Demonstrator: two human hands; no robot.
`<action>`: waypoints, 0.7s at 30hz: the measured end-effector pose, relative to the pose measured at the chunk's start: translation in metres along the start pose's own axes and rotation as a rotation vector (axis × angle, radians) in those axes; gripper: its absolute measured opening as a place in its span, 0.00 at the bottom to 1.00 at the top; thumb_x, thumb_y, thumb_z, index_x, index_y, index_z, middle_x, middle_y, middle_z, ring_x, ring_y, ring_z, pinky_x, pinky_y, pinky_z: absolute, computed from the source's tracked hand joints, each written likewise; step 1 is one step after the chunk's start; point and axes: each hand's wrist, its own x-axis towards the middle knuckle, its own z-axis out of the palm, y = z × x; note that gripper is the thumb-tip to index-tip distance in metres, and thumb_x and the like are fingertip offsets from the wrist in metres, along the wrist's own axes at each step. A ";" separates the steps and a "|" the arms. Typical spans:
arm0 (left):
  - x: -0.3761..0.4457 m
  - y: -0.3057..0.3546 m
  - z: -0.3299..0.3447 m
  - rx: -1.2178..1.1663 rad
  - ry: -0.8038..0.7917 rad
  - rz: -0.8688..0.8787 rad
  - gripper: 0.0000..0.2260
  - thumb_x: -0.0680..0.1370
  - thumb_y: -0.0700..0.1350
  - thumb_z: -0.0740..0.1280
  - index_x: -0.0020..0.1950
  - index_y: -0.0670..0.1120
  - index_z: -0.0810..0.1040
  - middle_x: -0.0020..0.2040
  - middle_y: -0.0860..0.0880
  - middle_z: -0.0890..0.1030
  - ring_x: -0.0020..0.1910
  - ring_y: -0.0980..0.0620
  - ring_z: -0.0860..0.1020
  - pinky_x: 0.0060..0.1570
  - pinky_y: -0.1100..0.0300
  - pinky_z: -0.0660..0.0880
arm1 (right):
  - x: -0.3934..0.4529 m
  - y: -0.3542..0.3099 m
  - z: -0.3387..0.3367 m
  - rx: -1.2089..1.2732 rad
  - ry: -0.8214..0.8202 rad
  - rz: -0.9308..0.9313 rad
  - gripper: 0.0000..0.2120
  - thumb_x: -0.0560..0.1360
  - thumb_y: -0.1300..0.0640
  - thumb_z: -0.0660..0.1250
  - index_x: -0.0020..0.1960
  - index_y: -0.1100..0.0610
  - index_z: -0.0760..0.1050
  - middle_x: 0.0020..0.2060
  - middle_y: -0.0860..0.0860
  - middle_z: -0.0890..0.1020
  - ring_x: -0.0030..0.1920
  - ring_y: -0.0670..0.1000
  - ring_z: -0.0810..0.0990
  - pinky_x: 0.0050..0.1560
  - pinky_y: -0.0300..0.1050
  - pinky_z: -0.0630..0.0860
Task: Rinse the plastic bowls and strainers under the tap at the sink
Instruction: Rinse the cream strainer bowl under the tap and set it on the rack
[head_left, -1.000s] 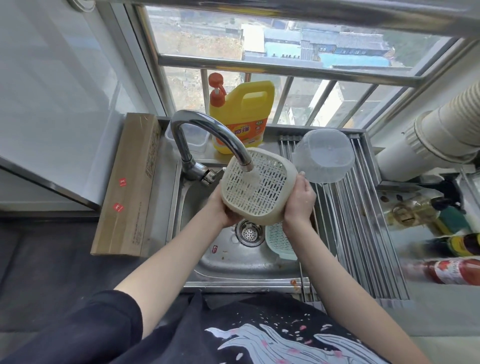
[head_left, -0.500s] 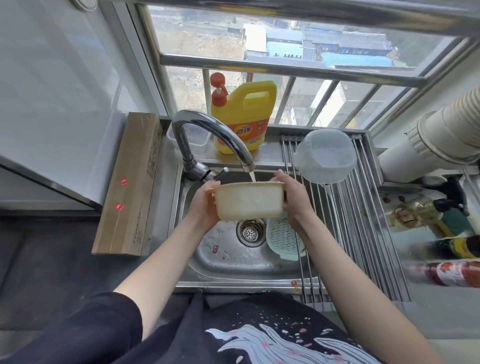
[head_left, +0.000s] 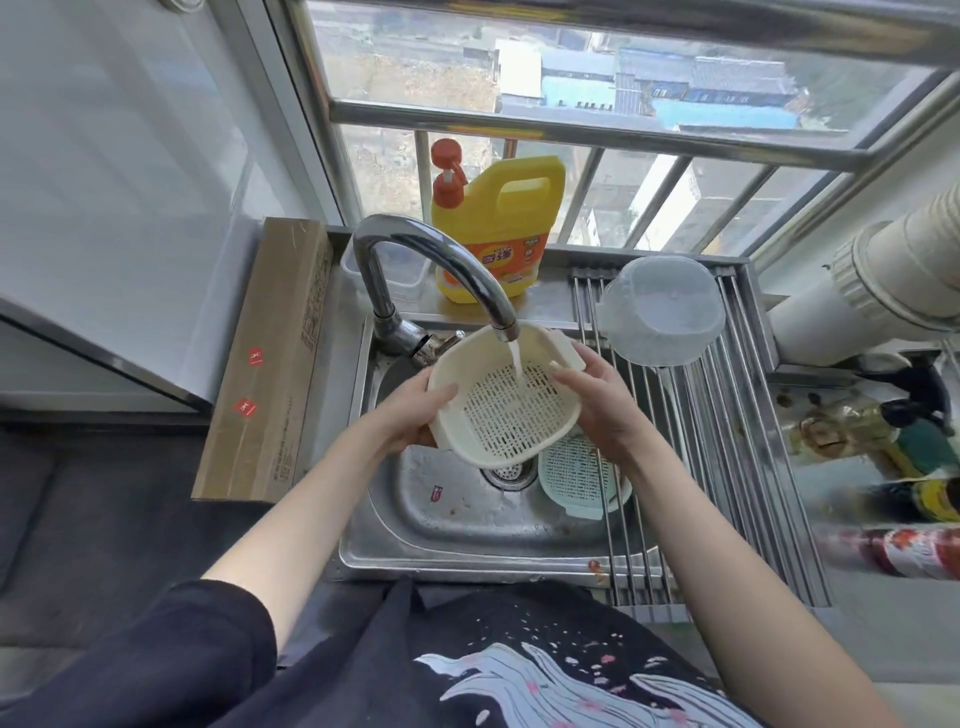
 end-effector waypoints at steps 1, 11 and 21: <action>-0.003 0.002 0.002 0.012 0.015 0.001 0.14 0.83 0.47 0.57 0.68 0.46 0.69 0.50 0.45 0.79 0.42 0.50 0.79 0.30 0.57 0.80 | 0.000 -0.003 0.001 0.005 0.011 -0.014 0.19 0.73 0.59 0.66 0.63 0.56 0.76 0.50 0.56 0.82 0.51 0.55 0.80 0.53 0.52 0.77; -0.010 -0.004 -0.004 -0.139 -0.033 0.225 0.15 0.78 0.44 0.66 0.64 0.53 0.73 0.54 0.45 0.81 0.49 0.51 0.82 0.40 0.56 0.80 | -0.019 -0.003 -0.012 -0.342 0.243 -0.051 0.13 0.76 0.55 0.68 0.60 0.48 0.76 0.52 0.51 0.83 0.50 0.51 0.82 0.49 0.46 0.79; -0.017 0.006 -0.001 0.113 0.099 0.345 0.25 0.69 0.43 0.76 0.64 0.45 0.74 0.50 0.52 0.81 0.44 0.57 0.81 0.35 0.68 0.77 | -0.030 0.040 0.010 -1.398 0.334 -0.541 0.18 0.71 0.70 0.64 0.60 0.64 0.73 0.56 0.59 0.78 0.56 0.57 0.77 0.56 0.55 0.75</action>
